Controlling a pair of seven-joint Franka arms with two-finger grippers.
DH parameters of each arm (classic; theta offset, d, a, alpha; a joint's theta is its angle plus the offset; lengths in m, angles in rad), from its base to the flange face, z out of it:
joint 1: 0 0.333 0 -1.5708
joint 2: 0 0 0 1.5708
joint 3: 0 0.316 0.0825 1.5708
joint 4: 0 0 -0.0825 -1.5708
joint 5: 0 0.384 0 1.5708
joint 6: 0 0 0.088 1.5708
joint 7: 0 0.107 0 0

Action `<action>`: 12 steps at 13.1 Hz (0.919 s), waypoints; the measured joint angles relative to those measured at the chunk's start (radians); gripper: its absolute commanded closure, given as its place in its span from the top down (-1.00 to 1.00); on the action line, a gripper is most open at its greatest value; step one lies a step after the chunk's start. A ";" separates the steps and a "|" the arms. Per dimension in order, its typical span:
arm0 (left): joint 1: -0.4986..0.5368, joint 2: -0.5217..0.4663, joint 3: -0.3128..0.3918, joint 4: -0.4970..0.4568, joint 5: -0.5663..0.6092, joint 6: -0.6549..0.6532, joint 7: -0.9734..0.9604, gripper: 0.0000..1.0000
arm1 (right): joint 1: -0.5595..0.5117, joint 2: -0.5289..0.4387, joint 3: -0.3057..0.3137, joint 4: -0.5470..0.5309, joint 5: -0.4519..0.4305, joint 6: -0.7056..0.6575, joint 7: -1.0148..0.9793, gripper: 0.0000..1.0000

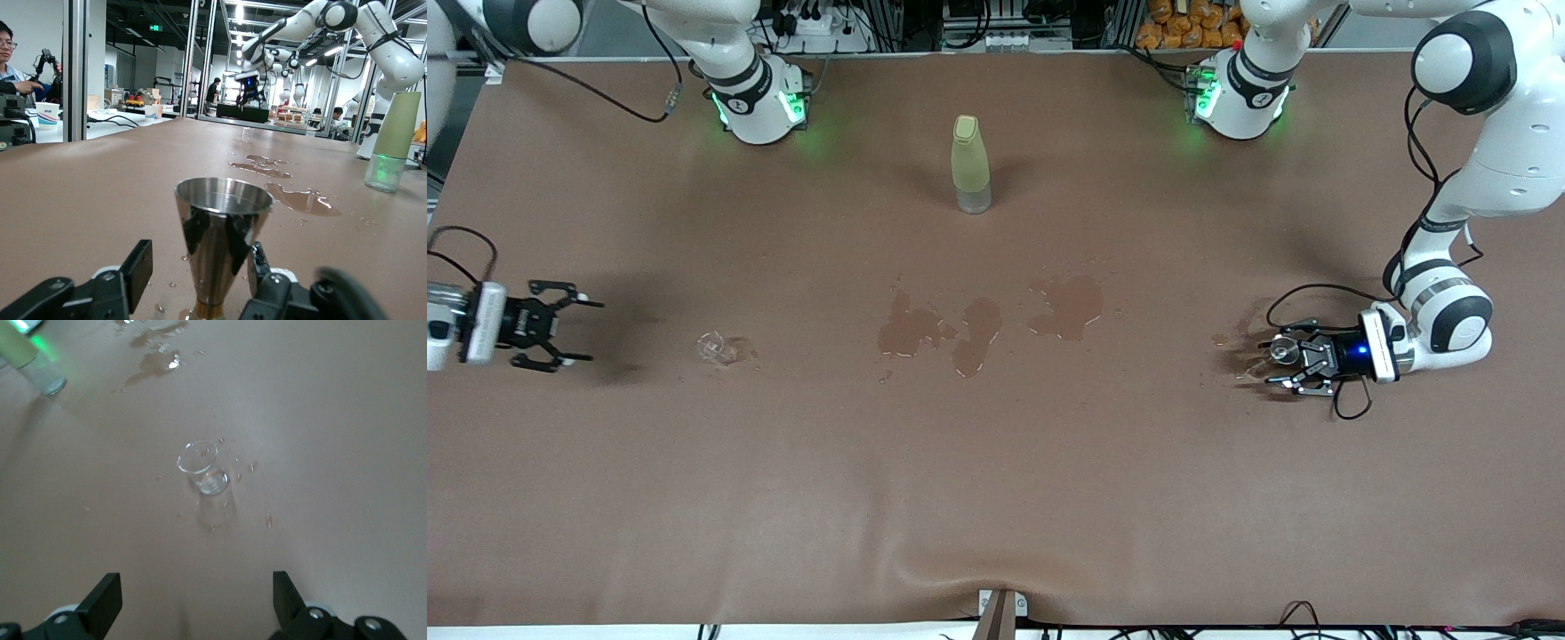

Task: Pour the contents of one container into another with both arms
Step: 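Open the left gripper off the jigger and draw it back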

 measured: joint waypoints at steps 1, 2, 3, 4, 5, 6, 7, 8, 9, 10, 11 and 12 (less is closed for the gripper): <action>0.000 0.000 0.000 0.000 0.000 0.000 0.000 0.31 | 0.018 -0.045 -0.009 0.004 -0.049 0.000 0.101 1.00; 0.000 0.000 0.000 0.001 0.000 0.000 -0.001 0.31 | 0.037 -0.090 -0.014 0.011 -0.104 0.000 0.210 1.00; 0.001 0.000 0.000 0.001 0.000 0.000 -0.002 0.31 | 0.057 -0.136 -0.016 0.021 -0.167 0.000 0.336 1.00; 0.005 -0.001 0.002 0.003 0.000 0.000 -0.004 0.31 | 0.078 -0.180 -0.017 0.034 -0.236 0.000 0.472 1.00; 0.013 -0.002 0.004 0.004 0.004 0.000 -0.005 0.31 | 0.101 -0.225 -0.017 0.047 -0.299 -0.002 0.609 1.00; 0.028 -0.003 0.006 0.007 0.018 0.000 -0.008 0.31 | 0.124 -0.269 -0.016 0.058 -0.354 -0.009 0.744 1.00; 0.043 -0.005 0.006 0.010 0.033 -0.001 -0.014 0.31 | 0.142 -0.310 -0.009 0.064 -0.402 -0.018 0.866 1.00; 0.058 -0.008 0.006 0.014 0.048 -0.002 -0.026 0.31 | 0.149 -0.347 0.010 0.066 -0.447 -0.025 0.973 1.00; 0.068 -0.011 0.006 0.020 0.062 -0.003 -0.043 0.31 | 0.150 -0.379 0.038 0.067 -0.488 -0.030 1.067 1.00; 0.074 -0.014 0.006 0.033 0.078 -0.003 -0.065 0.31 | 0.149 -0.405 0.067 0.068 -0.522 -0.035 1.150 1.00; 0.076 -0.018 0.006 0.050 0.104 -0.003 -0.095 0.31 | 0.147 -0.424 0.097 0.071 -0.548 -0.045 1.220 1.00; 0.077 -0.024 0.006 0.072 0.139 -0.003 -0.132 0.31 | 0.144 -0.439 0.128 0.079 -0.573 -0.053 1.285 1.00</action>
